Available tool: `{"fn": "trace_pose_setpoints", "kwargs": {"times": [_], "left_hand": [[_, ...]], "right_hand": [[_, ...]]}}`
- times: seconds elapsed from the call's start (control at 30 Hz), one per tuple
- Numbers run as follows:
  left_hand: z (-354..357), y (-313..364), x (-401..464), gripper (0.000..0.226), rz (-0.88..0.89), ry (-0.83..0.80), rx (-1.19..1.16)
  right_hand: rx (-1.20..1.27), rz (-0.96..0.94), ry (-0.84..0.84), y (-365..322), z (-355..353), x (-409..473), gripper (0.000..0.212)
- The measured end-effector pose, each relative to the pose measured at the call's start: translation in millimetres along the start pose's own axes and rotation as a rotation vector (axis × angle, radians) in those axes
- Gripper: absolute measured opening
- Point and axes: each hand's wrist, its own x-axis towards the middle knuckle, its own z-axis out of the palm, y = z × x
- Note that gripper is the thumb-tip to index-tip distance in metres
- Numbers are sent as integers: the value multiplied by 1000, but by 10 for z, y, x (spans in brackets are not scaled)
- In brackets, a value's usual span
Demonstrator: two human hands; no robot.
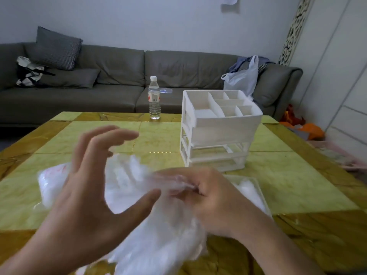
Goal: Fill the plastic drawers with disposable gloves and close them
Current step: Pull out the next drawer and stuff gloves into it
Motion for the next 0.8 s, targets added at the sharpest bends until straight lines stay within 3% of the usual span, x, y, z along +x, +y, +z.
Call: {"fn": "trace_pose_setpoints", "kwargs": {"times": [0.03,0.1,0.23,0.33,0.47,0.57,0.63,0.73,0.8], "left_hand": [[-12,1,84,84,24,-90,24],[31,39,150,84,12,-297,21],[162,-21,51,39,-89,-527,-75],[215,-128,29,26,-181,-513,-142],[332,-111,130,24,-346,-494,-208],[457,15,334,26,-429,-568,-247],[555,98,507,37,-450,-522,-233],[745,309,722,55,-170,-263,39],[908,581,822,52,91,-139,156]], "right_hand": [[-9,-19,-21,11,-15,-34,56],[-36,-54,-56,36,-26,-77,58],[-81,-73,-48,68,-143,-193,60],[-126,-26,-31,144,-190,-268,59],[-132,116,40,267,-273,-343,13],[-98,207,112,295,-462,-381,12],[6,272,248,429,-632,-375,17],[231,440,488,783,-893,-372,15],[262,550,559,1024,-989,-376,6]]}}
